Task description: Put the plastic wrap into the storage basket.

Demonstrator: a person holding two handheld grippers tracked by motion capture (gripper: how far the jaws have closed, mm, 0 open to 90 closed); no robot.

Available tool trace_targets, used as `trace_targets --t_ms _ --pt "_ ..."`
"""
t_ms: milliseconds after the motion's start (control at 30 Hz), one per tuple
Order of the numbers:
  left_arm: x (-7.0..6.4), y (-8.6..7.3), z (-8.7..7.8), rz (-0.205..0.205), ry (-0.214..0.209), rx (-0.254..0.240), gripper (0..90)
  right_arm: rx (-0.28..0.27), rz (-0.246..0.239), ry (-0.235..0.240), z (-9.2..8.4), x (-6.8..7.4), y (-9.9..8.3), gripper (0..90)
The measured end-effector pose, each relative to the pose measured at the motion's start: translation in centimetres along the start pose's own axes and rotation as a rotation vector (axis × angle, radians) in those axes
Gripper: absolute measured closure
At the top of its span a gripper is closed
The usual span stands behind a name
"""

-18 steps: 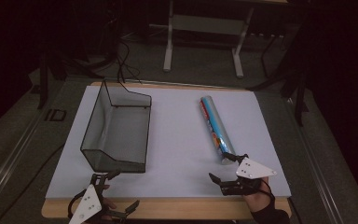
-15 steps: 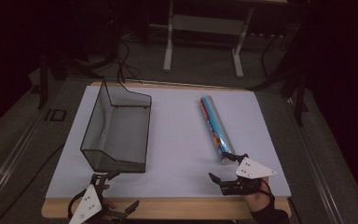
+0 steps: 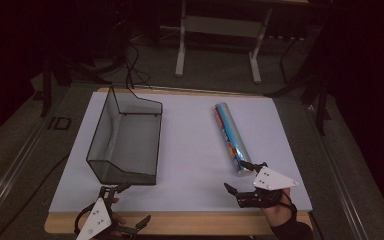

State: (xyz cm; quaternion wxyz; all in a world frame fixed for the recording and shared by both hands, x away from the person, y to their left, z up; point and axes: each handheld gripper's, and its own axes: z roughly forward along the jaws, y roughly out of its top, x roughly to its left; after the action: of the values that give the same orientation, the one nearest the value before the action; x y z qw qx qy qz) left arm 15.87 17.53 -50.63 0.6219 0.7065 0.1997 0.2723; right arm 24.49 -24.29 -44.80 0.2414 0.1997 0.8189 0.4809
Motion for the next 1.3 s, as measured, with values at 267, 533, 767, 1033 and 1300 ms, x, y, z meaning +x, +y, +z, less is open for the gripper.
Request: trace_targets --t_ms 267,533,767,1033,1300 --pt "0.1 0.0 0.0 0.001 0.000 0.003 0.1 -0.031 -0.044 -0.044 -0.4 -0.7 3.0 16.9" --pt "0.0 0.0 0.0 0.007 -0.003 0.006 0.1 -0.052 -0.054 -0.100 0.5 -2.5 5.6 14.1" --pt "0.0 -0.1 0.1 0.006 -0.013 0.009 0.1 -0.024 -0.008 -0.122 2.0 -4.3 6.3 14.1" --pt "0.0 -0.1 0.1 0.009 -0.013 0.012 0.1 0.013 0.040 -0.185 4.0 -6.9 6.9 12.5" --pt "0.0 -0.1 0.2 0.009 -0.021 0.015 0.1 0.093 0.141 -0.210 6.1 -9.6 7.1 9.3"
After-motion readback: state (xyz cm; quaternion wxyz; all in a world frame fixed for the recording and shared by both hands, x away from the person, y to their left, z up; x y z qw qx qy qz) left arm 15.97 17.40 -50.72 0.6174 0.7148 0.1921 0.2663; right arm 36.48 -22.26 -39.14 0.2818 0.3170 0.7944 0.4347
